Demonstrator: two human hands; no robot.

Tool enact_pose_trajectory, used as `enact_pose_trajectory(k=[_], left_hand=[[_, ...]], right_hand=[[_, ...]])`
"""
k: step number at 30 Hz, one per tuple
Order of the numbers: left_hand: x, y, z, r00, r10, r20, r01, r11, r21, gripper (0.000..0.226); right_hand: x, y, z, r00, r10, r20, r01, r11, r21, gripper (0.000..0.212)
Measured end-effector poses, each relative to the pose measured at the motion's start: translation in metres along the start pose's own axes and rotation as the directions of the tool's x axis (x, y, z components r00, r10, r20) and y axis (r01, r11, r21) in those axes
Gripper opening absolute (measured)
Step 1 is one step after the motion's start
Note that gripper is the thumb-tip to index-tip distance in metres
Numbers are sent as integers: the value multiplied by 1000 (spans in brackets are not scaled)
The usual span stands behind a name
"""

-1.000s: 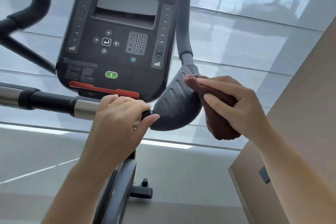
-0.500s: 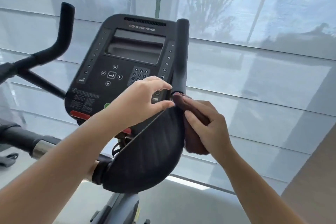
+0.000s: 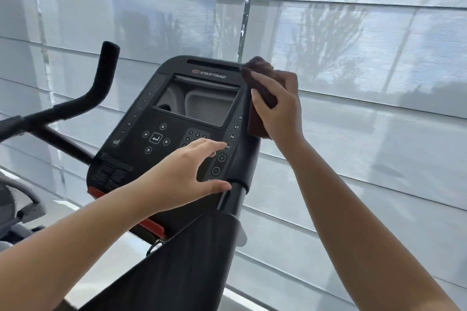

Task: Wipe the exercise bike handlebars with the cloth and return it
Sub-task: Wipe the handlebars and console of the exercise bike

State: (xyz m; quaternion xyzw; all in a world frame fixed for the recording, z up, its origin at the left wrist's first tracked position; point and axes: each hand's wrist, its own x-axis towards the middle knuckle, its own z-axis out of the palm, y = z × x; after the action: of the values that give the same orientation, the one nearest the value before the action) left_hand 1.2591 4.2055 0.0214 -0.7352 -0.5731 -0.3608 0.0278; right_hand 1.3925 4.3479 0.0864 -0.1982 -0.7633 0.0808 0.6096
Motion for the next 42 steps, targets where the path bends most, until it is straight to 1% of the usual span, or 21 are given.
enact_pose_trajectory(k=[2,6,8,10,11,14,15,17,20,23,25,27,29,31,33,35,36,38,40,41,42], left_hand=[[5,-1,5,1000,-9,-6,9,998,-58,74],[12,0,21,995,-102,-7,95,946,-309,40],[11,0,26,990,-139,-12,121,894,-431,36],[8,-1,28,982,-188,-10,156,843,-515,37],[6,-1,29,979,-204,-4,171,828,-534,37],[1,-1,27,975,-221,31,199,795,-573,35],[-1,-1,26,973,-227,42,209,789,-578,36],[-4,0,26,973,-228,46,212,788,-579,35],[-10,-1,26,980,-191,52,187,807,-560,35],[-12,-1,21,985,-158,67,170,828,-534,37],[-13,-1,18,987,-132,96,162,859,-486,38],[-14,0,14,989,-88,116,130,893,-430,40],[-17,1,6,992,-25,125,75,906,-417,39],[-20,2,-2,988,34,154,38,894,-446,37],[-22,0,-9,973,88,212,18,890,-456,35],[-22,-4,-11,952,130,276,7,895,-446,31],[-21,-7,-10,943,144,302,8,893,-450,27],[-20,-12,-10,926,161,342,24,878,-478,22],[-19,-17,-9,918,172,357,39,857,-514,22],[-18,-18,-8,918,176,354,40,849,-527,22],[-17,-19,-7,918,181,354,40,843,-536,22]], right_hand=[[-23,10,-4,999,12,33,-13,999,32,27],[-95,13,-17,977,91,193,-119,983,139,28],[-114,9,-23,965,100,243,-147,972,185,28],[-107,8,-27,966,83,244,-130,975,181,28],[-95,7,-27,978,73,196,-108,979,172,28],[-40,4,-21,999,25,-45,-20,994,111,30],[-22,3,-16,997,6,-76,0,997,78,30],[-5,3,-7,999,-8,-53,10,999,34,31],[-25,4,-2,1000,21,16,-21,1000,-13,28],[-61,-1,-10,981,149,122,-147,989,-22,24],[-82,-8,-19,960,185,211,-183,983,-28,24],[-98,-17,-27,939,159,304,-150,987,-52,27],[-94,-23,-34,928,127,351,-98,990,-99,28],[-70,-26,-36,960,44,278,9,983,-184,27],[-33,-27,-32,978,-89,188,145,941,-306,28],[-1,-28,-23,970,-150,194,223,868,-444,28],[7,-27,-18,966,-144,215,236,834,-499,28],[4,-23,-14,952,-140,273,274,789,-550,27],[-22,-19,-15,905,-168,390,376,741,-555,24],[-38,-18,-17,883,-163,439,399,753,-523,22],[-52,-19,-20,878,-129,461,368,798,-478,20]])
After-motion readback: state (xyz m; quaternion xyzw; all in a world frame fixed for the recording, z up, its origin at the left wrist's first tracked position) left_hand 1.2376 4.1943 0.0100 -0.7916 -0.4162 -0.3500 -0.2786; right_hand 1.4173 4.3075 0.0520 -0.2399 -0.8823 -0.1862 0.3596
